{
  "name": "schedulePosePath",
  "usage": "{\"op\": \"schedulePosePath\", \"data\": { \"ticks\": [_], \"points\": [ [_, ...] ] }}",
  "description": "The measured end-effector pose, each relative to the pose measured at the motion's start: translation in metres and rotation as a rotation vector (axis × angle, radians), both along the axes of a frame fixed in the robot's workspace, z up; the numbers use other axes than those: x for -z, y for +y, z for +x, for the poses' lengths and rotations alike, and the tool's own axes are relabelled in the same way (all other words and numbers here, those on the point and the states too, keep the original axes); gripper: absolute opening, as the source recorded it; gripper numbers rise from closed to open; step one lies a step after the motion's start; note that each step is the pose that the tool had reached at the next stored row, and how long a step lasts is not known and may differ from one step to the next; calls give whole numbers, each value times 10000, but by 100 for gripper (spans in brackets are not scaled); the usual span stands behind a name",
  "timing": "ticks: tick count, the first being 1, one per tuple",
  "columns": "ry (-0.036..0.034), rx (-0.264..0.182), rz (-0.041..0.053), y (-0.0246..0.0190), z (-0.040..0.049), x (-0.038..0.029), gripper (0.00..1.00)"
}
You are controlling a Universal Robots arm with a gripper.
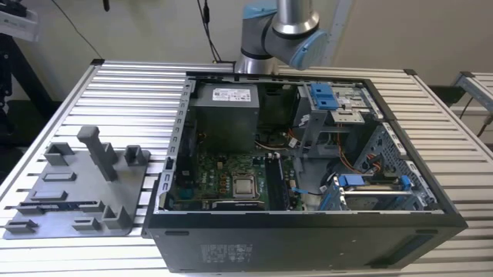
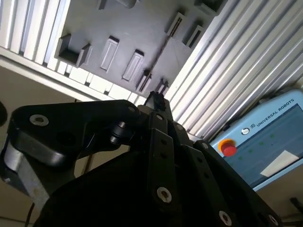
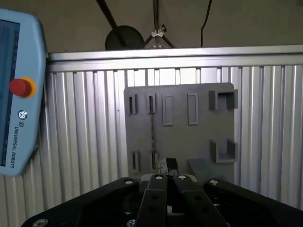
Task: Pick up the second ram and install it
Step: 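Pick up the second ram and move it above second insertion slot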
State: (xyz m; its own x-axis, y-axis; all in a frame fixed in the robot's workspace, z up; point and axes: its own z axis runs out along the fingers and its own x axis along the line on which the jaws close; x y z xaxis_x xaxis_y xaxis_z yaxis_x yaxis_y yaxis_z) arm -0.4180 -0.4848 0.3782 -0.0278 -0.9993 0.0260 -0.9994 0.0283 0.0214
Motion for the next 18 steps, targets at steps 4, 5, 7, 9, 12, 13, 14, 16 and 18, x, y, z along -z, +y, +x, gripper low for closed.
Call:
{"op": "schedulePosePath", "data": {
  "ticks": [4,5,7,9,12,13,14,16,18],
  "points": [
    [0,-404,0,0,0,5,11],
    [0,-497,0,0,0,6,11],
    [0,-677,0,0,0,7,11],
    [0,-839,1,0,0,8,11],
    [0,-976,0,0,0,9,11],
    [0,-988,0,0,0,9,11],
    [-1,-999,0,0,0,9,11],
    [-1,-1021,0,0,0,9,11],
    [-1,-1044,0,0,0,9,11]
  ]
}}
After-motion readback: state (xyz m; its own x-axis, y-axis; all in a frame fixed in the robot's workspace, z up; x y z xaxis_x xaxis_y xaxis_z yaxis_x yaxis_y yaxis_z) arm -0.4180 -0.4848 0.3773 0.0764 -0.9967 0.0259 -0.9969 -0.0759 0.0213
